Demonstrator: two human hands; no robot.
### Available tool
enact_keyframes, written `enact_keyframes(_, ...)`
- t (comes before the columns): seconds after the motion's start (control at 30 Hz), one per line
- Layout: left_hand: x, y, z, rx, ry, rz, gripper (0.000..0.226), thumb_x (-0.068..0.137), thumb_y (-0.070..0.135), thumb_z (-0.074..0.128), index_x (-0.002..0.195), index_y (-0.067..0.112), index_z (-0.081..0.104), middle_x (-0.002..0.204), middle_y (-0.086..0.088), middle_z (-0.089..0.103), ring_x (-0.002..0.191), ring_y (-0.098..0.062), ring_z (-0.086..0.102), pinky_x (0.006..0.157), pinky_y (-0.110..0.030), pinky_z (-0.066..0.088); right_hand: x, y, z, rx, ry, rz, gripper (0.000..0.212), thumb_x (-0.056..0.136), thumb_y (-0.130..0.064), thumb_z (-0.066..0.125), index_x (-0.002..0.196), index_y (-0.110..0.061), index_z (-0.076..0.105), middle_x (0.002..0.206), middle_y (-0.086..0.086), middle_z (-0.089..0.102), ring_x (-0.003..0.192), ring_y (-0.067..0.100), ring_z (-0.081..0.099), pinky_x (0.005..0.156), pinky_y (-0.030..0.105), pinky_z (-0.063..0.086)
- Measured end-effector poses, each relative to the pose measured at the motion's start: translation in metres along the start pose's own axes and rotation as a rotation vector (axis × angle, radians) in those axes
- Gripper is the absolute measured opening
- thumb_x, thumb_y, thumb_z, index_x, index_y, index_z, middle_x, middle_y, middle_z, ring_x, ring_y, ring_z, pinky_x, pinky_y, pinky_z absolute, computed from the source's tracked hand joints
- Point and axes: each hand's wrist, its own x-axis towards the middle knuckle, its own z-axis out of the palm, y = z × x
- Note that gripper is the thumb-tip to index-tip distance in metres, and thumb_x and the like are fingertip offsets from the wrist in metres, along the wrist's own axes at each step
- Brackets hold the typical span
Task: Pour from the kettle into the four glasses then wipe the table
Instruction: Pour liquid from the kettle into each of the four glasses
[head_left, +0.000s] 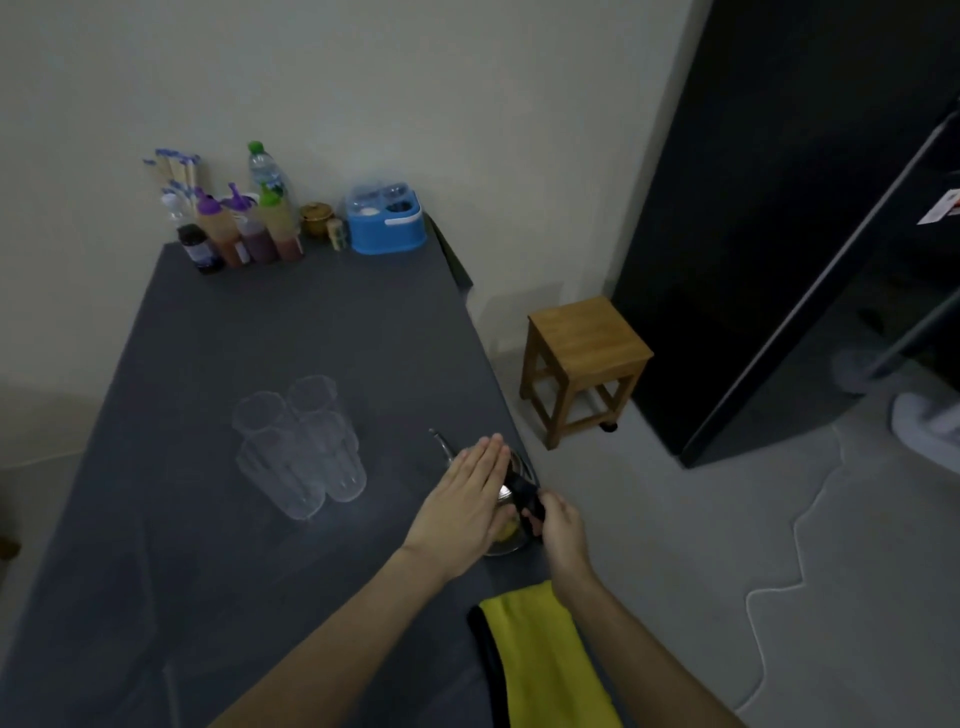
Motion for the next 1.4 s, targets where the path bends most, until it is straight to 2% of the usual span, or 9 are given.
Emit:
enact_keyframes(0.17, 0.007, -0.011, -0.012, -0.039, -0.021, 0.009, 0.065, 0.098, 0.045, 0.014, 0.149, 0.006, 0.006, 0.159, -0.01, 0.003, 0.147, -0.021, 0.002, 0.116, -0.035, -0.006, 0.01, -0.01, 0.006, 0.039, 0.036, 0.013, 0.025, 0.096, -0.008, 0.041, 0.094, 0.0, 0.065, 0.098, 0.016, 0.064, 0.087, 0.02, 0.061, 0.069, 0.025, 0.048)
enact_keyframes(0.23, 0.006, -0.014, -0.015, -0.045, 0.002, 0.004, 0.065, 0.098, 0.045, 0.017, 0.149, 0.006, 0.002, 0.159, -0.01, -0.001, 0.147, -0.02, -0.003, 0.115, -0.033, -0.01, 0.012, -0.015, 0.007, 0.028, 0.029, 0.01, 0.027, 0.096, -0.01, 0.043, 0.102, 0.004, 0.065, 0.1, 0.017, 0.065, 0.087, 0.02, 0.061, 0.069, 0.026, 0.048)
enact_keyframes(0.4, 0.001, -0.024, -0.03, -0.033, 0.128, -0.04, 0.064, 0.099, 0.043, 0.026, 0.148, 0.003, 0.019, 0.157, -0.014, 0.017, 0.145, -0.024, 0.013, 0.115, -0.042, 0.0, 0.007, -0.045, 0.018, -0.024, -0.046, -0.078, 0.025, 0.096, -0.011, 0.043, 0.093, -0.005, 0.067, 0.088, 0.009, 0.065, 0.082, 0.014, 0.061, 0.067, 0.024, 0.046)
enact_keyframes(0.5, -0.005, -0.033, -0.047, -0.108, 0.185, -0.071, 0.064, 0.099, 0.042, 0.027, 0.149, 0.004, 0.014, 0.158, -0.012, 0.011, 0.147, -0.022, 0.006, 0.117, -0.038, -0.004, 0.007, -0.067, 0.032, -0.072, -0.093, -0.159, 0.026, 0.096, -0.008, 0.044, 0.083, -0.011, 0.067, 0.083, 0.008, 0.065, 0.078, 0.015, 0.061, 0.067, 0.026, 0.046)
enact_keyframes(0.67, -0.012, -0.049, -0.067, -0.181, 0.24, -0.17, 0.065, 0.099, 0.043, 0.023, 0.15, 0.005, 0.009, 0.159, -0.011, 0.005, 0.147, -0.02, -0.001, 0.118, -0.033, -0.004, 0.005, -0.097, 0.06, -0.156, -0.169, -0.256, 0.03, 0.097, -0.009, 0.045, 0.076, -0.012, 0.066, 0.077, 0.003, 0.065, 0.074, 0.012, 0.06, 0.059, 0.012, 0.048)
enact_keyframes(0.93, -0.017, -0.064, -0.079, -0.314, 0.277, -0.269, 0.066, 0.099, 0.045, 0.024, 0.15, 0.007, 0.006, 0.16, -0.01, 0.002, 0.147, -0.019, -0.003, 0.12, -0.033, -0.001, 0.005, -0.119, 0.087, -0.354, -0.176, -0.351, 0.03, 0.094, -0.014, 0.048, 0.072, -0.015, 0.068, 0.08, 0.009, 0.069, 0.078, 0.019, 0.063, 0.078, 0.037, 0.05)
enact_keyframes(1.1, -0.023, -0.067, -0.085, -0.41, 0.25, -0.301, 0.077, 0.092, 0.057, 0.011, 0.15, 0.008, 0.003, 0.16, -0.008, -0.001, 0.147, -0.017, -0.006, 0.118, -0.028, -0.006, 0.005, -0.128, 0.094, -0.509, -0.192, -0.385, 0.027, 0.092, -0.023, 0.051, 0.077, -0.011, 0.07, 0.082, 0.009, 0.071, 0.085, 0.023, 0.067, 0.085, 0.046, 0.052)
enact_keyframes(1.27, -0.024, -0.069, -0.086, -0.484, 0.263, -0.319, 0.067, 0.1, 0.042, 0.029, 0.15, 0.009, -0.001, 0.16, -0.007, -0.005, 0.146, -0.015, -0.009, 0.119, -0.031, -0.004, 0.002, -0.137, 0.1, -0.599, -0.176, -0.436, 0.027, 0.091, -0.026, 0.052, 0.076, -0.016, 0.071, 0.079, 0.004, 0.072, 0.082, 0.019, 0.067, 0.081, 0.044, 0.053)
enact_keyframes(1.4, -0.023, -0.069, -0.088, -0.514, 0.273, -0.333, 0.068, 0.1, 0.043, 0.029, 0.15, 0.01, -0.003, 0.16, -0.006, -0.006, 0.146, -0.014, -0.01, 0.119, -0.03, -0.004, -0.003, -0.144, 0.103, -0.624, -0.196, -0.497, 0.027, 0.094, -0.021, 0.051, 0.076, -0.015, 0.07, 0.076, 0.001, 0.07, 0.079, 0.013, 0.066, 0.066, 0.03, 0.049)
